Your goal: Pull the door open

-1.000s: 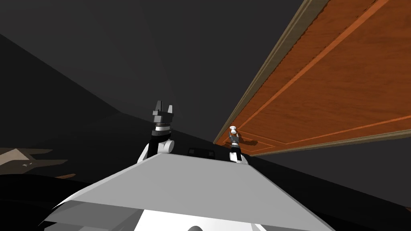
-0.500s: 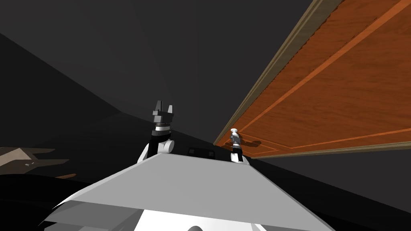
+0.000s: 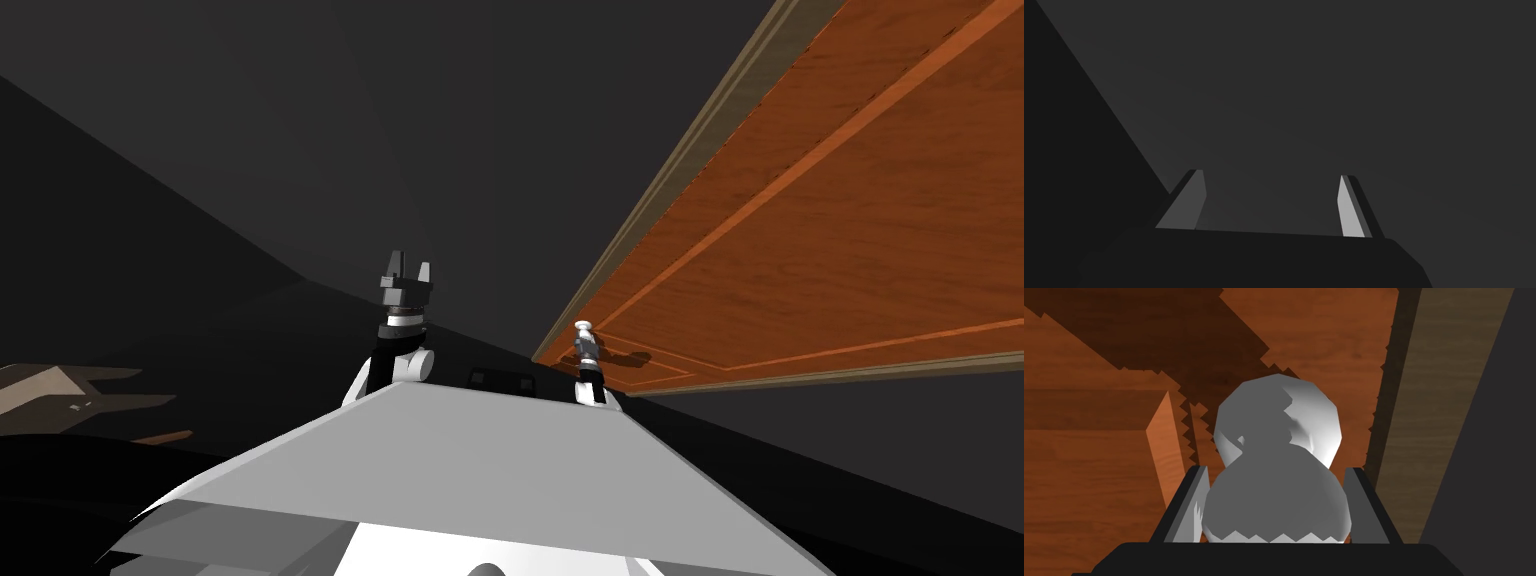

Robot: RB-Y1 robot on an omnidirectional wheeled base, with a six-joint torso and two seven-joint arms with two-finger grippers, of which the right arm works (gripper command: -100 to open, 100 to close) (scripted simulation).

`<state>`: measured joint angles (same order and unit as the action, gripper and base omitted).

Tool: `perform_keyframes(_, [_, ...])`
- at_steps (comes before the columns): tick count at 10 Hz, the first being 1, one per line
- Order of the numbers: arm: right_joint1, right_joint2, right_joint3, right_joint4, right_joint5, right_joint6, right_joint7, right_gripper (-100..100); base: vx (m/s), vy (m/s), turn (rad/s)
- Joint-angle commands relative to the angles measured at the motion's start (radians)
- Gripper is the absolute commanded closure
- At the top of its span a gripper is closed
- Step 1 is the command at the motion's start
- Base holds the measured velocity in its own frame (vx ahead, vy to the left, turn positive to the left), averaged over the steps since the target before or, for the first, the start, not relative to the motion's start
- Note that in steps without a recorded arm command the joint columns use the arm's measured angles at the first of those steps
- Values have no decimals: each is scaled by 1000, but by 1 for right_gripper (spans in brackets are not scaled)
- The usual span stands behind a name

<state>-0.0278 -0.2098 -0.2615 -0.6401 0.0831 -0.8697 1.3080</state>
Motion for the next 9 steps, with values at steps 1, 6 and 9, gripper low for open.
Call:
perform_keyframes(1, [-1, 1, -2, 0, -2, 0, -32, 100, -19, -13, 42])
perform_keyframes(6, [-2, 1, -11, 1, -10, 2, -157, 100, -25, -14, 48])
perform_keyframes(9, [-2, 2, -18, 2, -16, 4, -239, 100, -35, -13, 52])
